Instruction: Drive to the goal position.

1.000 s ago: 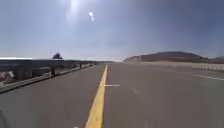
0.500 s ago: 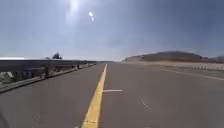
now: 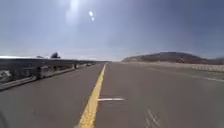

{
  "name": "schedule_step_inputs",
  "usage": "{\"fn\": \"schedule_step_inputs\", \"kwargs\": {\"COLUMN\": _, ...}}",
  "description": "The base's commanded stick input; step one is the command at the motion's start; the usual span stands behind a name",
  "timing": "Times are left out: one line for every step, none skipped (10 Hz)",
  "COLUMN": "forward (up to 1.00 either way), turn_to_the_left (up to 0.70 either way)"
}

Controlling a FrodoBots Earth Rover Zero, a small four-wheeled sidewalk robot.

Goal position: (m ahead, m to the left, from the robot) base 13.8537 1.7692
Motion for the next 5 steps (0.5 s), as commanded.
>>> {"fn": "schedule_step_inputs", "kwargs": {"forward": 0.85, "turn_to_the_left": 0.0}}
{"fn": "schedule_step_inputs", "kwargs": {"forward": 0.85, "turn_to_the_left": 0.0}}
{"fn": "schedule_step_inputs", "kwargs": {"forward": 0.85, "turn_to_the_left": 0.0}}
{"fn": "schedule_step_inputs", "kwargs": {"forward": 0.85, "turn_to_the_left": 0.0}}
{"fn": "schedule_step_inputs", "kwargs": {"forward": 0.85, "turn_to_the_left": 0.0}}
